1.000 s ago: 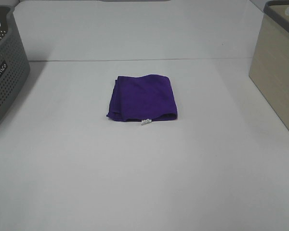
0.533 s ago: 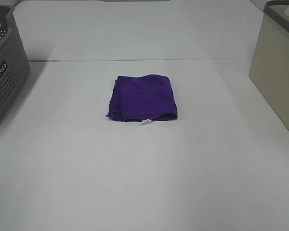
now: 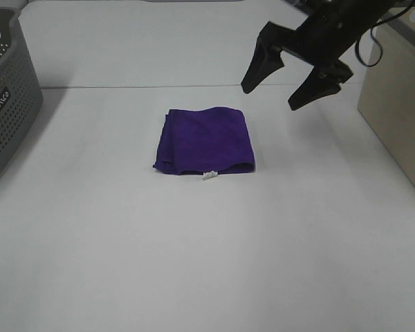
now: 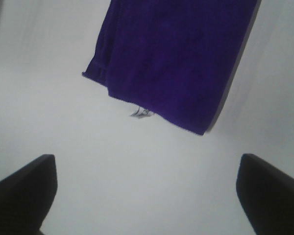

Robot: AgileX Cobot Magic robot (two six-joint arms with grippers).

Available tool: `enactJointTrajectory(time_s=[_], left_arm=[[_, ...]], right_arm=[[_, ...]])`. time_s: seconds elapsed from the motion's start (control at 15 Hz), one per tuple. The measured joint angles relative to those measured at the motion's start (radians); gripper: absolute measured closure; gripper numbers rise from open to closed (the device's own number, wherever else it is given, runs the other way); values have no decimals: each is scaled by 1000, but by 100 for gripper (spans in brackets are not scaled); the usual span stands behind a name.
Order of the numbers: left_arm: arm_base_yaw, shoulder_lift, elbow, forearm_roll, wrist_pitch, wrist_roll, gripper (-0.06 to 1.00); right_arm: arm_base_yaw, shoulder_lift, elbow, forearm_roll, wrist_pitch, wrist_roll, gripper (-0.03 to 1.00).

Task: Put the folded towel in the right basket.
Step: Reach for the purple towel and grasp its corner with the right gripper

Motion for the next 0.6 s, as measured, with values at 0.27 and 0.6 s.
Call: enactJointTrajectory(time_s=[0.27,0.6], left_arm=[[0,0,0,0,-1,0,-5],[0,0,0,0,-1,0,-5]], right_arm=[[-1,232,-240,12,3,-3,2],[-1,420,-372,13,14,11,2]])
